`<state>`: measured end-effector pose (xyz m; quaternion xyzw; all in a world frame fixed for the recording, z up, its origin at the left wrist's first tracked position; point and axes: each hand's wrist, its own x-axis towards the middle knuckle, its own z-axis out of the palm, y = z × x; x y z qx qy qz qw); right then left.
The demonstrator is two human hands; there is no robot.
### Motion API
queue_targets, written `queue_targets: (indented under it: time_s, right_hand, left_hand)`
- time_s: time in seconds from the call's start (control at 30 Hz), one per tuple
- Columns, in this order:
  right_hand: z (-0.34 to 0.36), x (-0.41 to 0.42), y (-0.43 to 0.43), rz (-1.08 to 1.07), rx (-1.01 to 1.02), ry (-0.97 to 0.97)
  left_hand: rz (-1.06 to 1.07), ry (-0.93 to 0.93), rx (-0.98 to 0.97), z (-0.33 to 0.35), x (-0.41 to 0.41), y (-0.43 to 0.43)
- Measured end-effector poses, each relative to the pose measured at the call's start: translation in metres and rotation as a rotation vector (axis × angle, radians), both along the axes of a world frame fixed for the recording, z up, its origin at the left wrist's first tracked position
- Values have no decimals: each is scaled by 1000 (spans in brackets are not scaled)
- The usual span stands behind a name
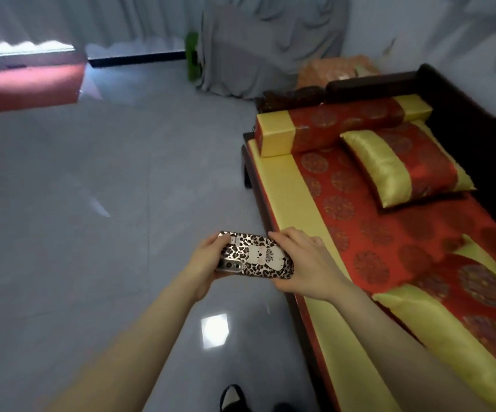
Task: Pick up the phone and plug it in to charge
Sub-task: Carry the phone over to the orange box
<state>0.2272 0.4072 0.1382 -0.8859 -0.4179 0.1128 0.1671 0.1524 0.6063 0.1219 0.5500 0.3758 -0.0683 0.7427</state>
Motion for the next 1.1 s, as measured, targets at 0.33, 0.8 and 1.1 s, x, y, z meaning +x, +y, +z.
queue_targets:
  time_s: [0.33, 0.8, 1.1]
  right_hand:
    - [-14, 152, 138, 79, -8, 85]
    - [-8, 422, 422, 138, -12, 69]
    - [0, 590, 542, -61, 13, 40]
  left_hand:
    - [39, -2, -166, -26, 136, 138]
    - [174, 6, -190, -13, 379, 412]
    - [-88, 14, -223, -13, 587, 564]
